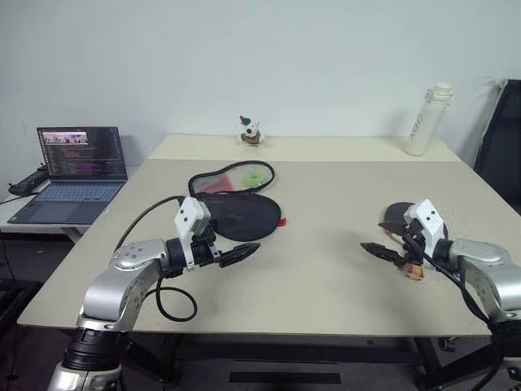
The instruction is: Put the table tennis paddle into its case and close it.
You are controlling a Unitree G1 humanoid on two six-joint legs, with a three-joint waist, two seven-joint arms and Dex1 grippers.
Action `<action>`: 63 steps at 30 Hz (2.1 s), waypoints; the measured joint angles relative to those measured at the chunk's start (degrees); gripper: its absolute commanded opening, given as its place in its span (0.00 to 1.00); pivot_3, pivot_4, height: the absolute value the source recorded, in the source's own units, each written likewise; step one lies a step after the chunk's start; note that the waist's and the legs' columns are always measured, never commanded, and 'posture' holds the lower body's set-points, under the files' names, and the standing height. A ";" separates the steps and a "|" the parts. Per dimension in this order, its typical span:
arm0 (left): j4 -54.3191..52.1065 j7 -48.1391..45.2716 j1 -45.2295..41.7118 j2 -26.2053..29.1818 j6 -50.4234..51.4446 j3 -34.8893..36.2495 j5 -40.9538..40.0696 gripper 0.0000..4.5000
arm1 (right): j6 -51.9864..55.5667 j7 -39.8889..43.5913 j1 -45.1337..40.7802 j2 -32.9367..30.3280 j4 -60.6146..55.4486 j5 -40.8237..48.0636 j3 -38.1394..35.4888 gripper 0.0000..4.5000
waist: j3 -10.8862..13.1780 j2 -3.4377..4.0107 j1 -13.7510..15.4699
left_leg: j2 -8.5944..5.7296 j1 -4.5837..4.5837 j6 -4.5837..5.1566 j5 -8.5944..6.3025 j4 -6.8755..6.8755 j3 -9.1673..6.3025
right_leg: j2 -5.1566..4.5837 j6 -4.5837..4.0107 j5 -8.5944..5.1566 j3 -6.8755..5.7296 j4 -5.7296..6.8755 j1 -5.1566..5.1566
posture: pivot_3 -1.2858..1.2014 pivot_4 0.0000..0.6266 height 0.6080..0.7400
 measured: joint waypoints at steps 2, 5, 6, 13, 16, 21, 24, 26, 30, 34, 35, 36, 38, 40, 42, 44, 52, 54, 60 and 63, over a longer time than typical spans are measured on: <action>0.56 0.16 1.47 0.00 -0.25 0.00 0.48 1.00 | 2.03 -0.07 0.93 0.00 -2.67 0.59 0.13 0.99 | 0.00 0.00 -0.11 | -0.01 0.00 0.00 0.00 0.02 -0.01 | -0.01 0.00 0.00 0.00 0.01 0.00 | 0.52 0.24 1.00; 2.91 0.26 1.90 0.09 -2.75 0.04 1.98 1.00 | 2.99 -1.32 2.10 0.18 -5.18 0.75 0.11 0.99 | -0.01 -0.02 -0.08 | -0.02 0.00 0.00 0.00 0.05 -0.02 | -0.02 0.00 0.00 -0.01 0.02 0.02 | 0.52 0.24 1.00; 3.88 0.39 1.93 0.08 -3.57 0.09 2.44 1.00 | 3.86 -1.90 2.86 0.21 -6.38 0.91 0.12 0.99 | -0.01 -0.02 -0.07 | -0.02 0.00 0.00 0.00 0.05 -0.02 | -0.03 0.00 0.00 0.00 0.02 0.02 | 0.52 0.24 1.00; 12.73 -2.03 -1.21 0.45 -7.87 0.18 4.39 1.00 | 13.33 -5.35 1.18 0.44 -18.09 7.26 -0.48 0.99 | -0.01 -0.02 -0.13 | -0.02 -0.01 0.00 0.00 0.04 -0.03 | -0.03 0.01 0.01 -0.02 0.02 0.00 | 0.52 0.24 1.00; 19.74 -2.73 -5.33 0.39 -11.02 -0.37 6.63 1.00 | 18.16 -7.42 -2.85 1.74 -21.85 11.51 -0.57 0.99 | -0.02 -0.05 -0.12 | -0.03 -0.01 0.00 0.00 0.05 -0.05 | -0.03 0.01 0.02 -0.04 0.03 0.01 | 0.52 0.24 1.00; 32.75 -4.38 -13.44 -1.10 -17.66 -2.04 10.49 1.00 | 20.31 -10.03 -7.10 3.95 -22.64 13.41 0.28 0.99 | -0.04 -0.11 -0.11 | -0.06 -0.06 0.00 0.00 0.03 -0.05 | -0.03 0.03 0.02 -0.07 -0.02 0.00 | 0.52 0.24 1.00; 40.34 -7.35 -16.93 -1.32 -20.66 -3.40 12.44 1.00 | 20.33 -11.38 -6.97 4.50 -22.72 13.07 1.60 0.99 | -0.03 -0.11 -0.21 | -0.08 -0.10 0.01 0.00 0.02 -0.04 | -0.03 0.03 0.02 -0.06 -0.03 -0.04 | 0.52 0.24 1.00; 47.02 -9.81 -20.42 -2.61 -22.96 -5.45 14.56 1.00 | 19.99 -11.66 -6.72 3.97 -22.73 12.99 1.51 0.99 | -0.02 -0.13 0.01 | -0.10 -0.11 0.01 0.00 0.03 -0.06 | -0.03 0.05 0.03 -0.09 -0.03 -0.03 | 0.52 0.24 1.00; 61.25 -10.91 -27.90 -5.13 -28.14 -8.08 19.30 1.00 | 19.18 -12.46 -5.54 3.67 -23.07 12.76 1.11 0.99 | 0.05 -0.28 0.20 | -0.08 -0.11 0.02 0.00 0.06 -0.05 | -0.02 0.09 0.05 -0.10 -0.01 -0.03 | 0.52 0.24 1.00; 69.98 -10.94 -32.84 -6.20 -31.92 -8.58 22.81 1.00 | 18.36 -13.59 -5.09 4.05 -23.05 12.22 1.23 0.99 | 0.07 -0.32 -0.34 | -0.08 -0.11 0.03 -0.01 0.04 -0.04 | -0.02 0.09 0.05 -0.08 -0.02 -0.04 | 0.52 0.24 1.00; 71.65 -10.84 -33.59 -6.38 -32.64 -8.80 23.68 1.00 | 18.07 -13.82 -5.13 4.19 -23.04 11.91 1.26 0.99 | 0.07 -0.32 -0.45 | -0.08 -0.11 0.03 -0.01 0.04 -0.04 | -0.02 0.10 0.05 -0.08 -0.01 -0.04 | 0.52 0.24 1.00; 72.93 -10.77 -34.06 -6.48 -33.07 -9.10 24.49 1.00 | 17.95 -14.08 -5.14 4.24 -23.03 11.78 1.29 0.99 | 0.07 -0.32 -0.54 | -0.08 -0.11 0.03 -0.01 0.04 -0.04 | -0.02 0.10 0.05 -0.08 0.00 -0.04 | 0.52 0.24 1.00; 74.97 -10.62 -34.46 -6.52 -33.86 -9.49 25.89 1.00 | 17.83 -14.48 -5.15 4.24 -23.02 11.39 1.29 0.99 | 0.07 -0.32 -0.59 | -0.08 -0.10 0.03 -0.01 0.04 -0.04 | -0.02 0.10 0.05 -0.08 0.01 -0.04 | 0.52 0.24 1.00; 76.52 -10.83 -34.47 -6.48 -34.77 -9.77 27.30 0.92 | 17.72 -14.63 -5.15 4.25 -22.90 11.13 1.29 1.00 | 0.08 -0.33 -0.58 | -0.08 -0.10 0.03 -0.01 0.05 -0.05 | -0.02 0.10 0.05 -0.09 0.02 -0.04 | 0.52 0.24 1.00; 76.67 -11.26 -34.61 -6.02 -35.42 -9.86 28.10 0.80 | 17.32 -14.74 -5.16 4.29 -22.78 10.84 1.28 1.00 | 0.09 -0.35 -0.55 | -0.08 -0.10 0.03 -0.01 0.05 -0.05 | -0.02 0.10 0.05 -0.08 0.02 -0.04 | 0.52 0.24 1.00; 76.80 -11.42 -34.62 -5.46 -36.13 -9.85 28.76 0.64 | 16.99 -14.85 -5.16 4.36 -22.69 10.80 1.22 1.00 | 0.09 -0.34 -0.59 | -0.07 -0.09 0.03 -0.01 0.05 -0.04 | -0.02 0.10 0.05 -0.08 0.02 -0.04 | 0.52 0.24 1.00; 77.45 -11.39 -34.58 -4.51 -35.53 -7.64 28.73 0.00 | 15.49 -15.85 -4.84 4.41 -21.88 10.64 0.24 1.00 | 0.09 -0.35 -0.50 | -0.08 -0.10 0.03 -0.01 0.05 -0.05 | -0.02 0.10 0.05 -0.08 0.03 -0.04 | 0.52 0.24 1.00; 77.46 -11.46 -34.44 -4.76 -34.73 -6.70 28.57 0.00 | 15.35 -15.90 -4.56 4.12 -21.63 10.47 -0.11 1.00 | 0.09 -0.35 -0.49 | -0.08 -0.10 0.03 -0.01 0.05 -0.05 | -0.02 0.10 0.05 -0.08 0.04 -0.04 | 0.52 0.24 1.00; 75.77 -11.84 -33.84 -9.48 -33.30 -4.92 26.43 0.00 | 15.32 -15.92 -4.20 3.65 -21.12 9.94 -0.50 1.00 | 0.10 -0.37 -0.40 | -0.09 -0.10 0.03 -0.01 0.07 -0.06 | -0.02 0.11 0.06 -0.08 0.06 -0.04 | 0.52 0.24 1.00; 72.15 -12.61 -32.74 -12.74 -31.74 -4.48 25.31 0.00 | 15.33 -15.93 -3.84 3.12 -21.12 9.60 -1.20 1.00 | 0.10 -0.37 -0.33 | -0.10 -0.11 0.03 -0.01 0.07 -0.05 | -0.03 0.11 0.06 -0.07 0.06 -0.03 | 0.52 0.24 1.00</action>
